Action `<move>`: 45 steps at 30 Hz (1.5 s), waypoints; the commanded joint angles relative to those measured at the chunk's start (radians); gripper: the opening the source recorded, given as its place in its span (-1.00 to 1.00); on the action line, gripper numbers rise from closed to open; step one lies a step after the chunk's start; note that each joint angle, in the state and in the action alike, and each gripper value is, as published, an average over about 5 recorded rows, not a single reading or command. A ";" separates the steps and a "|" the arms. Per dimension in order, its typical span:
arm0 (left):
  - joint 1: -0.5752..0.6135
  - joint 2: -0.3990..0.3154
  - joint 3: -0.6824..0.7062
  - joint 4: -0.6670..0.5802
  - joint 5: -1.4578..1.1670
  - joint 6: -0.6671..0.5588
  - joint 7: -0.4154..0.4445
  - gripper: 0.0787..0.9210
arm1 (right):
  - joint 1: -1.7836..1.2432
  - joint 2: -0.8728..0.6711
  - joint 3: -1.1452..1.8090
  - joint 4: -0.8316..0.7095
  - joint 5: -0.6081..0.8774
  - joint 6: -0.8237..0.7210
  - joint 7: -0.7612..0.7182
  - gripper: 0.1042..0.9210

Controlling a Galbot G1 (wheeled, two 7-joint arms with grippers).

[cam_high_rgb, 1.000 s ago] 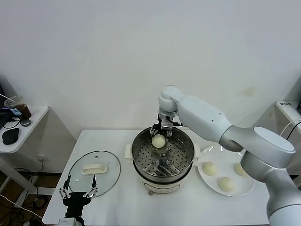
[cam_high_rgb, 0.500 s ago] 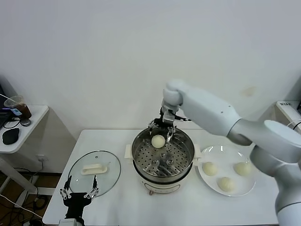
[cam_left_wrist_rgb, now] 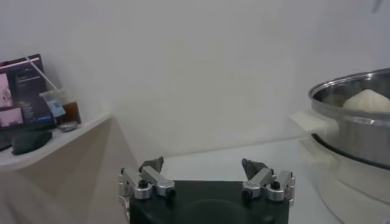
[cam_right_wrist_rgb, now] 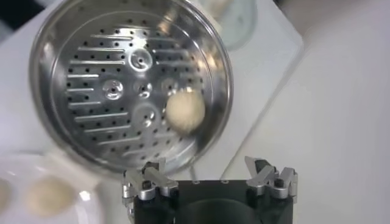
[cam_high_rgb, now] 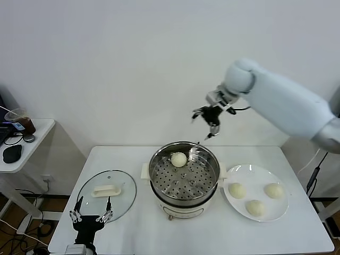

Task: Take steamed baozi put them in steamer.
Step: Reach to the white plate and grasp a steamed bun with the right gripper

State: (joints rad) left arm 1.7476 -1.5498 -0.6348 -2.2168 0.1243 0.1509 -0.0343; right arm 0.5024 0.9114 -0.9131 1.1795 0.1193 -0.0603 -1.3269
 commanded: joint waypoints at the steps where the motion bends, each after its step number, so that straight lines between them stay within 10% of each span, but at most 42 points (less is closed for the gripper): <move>1: 0.001 0.013 -0.007 -0.009 -0.027 0.016 0.007 0.77 | -0.073 -0.358 0.019 0.228 0.037 -0.424 -0.028 0.76; 11: 0.011 0.017 -0.015 -0.007 -0.027 0.021 0.006 0.77 | -0.576 -0.488 0.293 0.426 -0.212 -0.396 0.007 0.76; 45: -0.028 0.020 -0.040 0.082 -0.025 0.024 0.016 0.77 | -0.716 -0.135 0.365 0.081 -0.406 -0.310 0.135 0.76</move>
State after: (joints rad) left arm 1.7240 -1.5317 -0.6728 -2.1462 0.0998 0.1751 -0.0194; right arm -0.1896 0.7271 -0.5586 1.3141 -0.2563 -0.3791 -1.2025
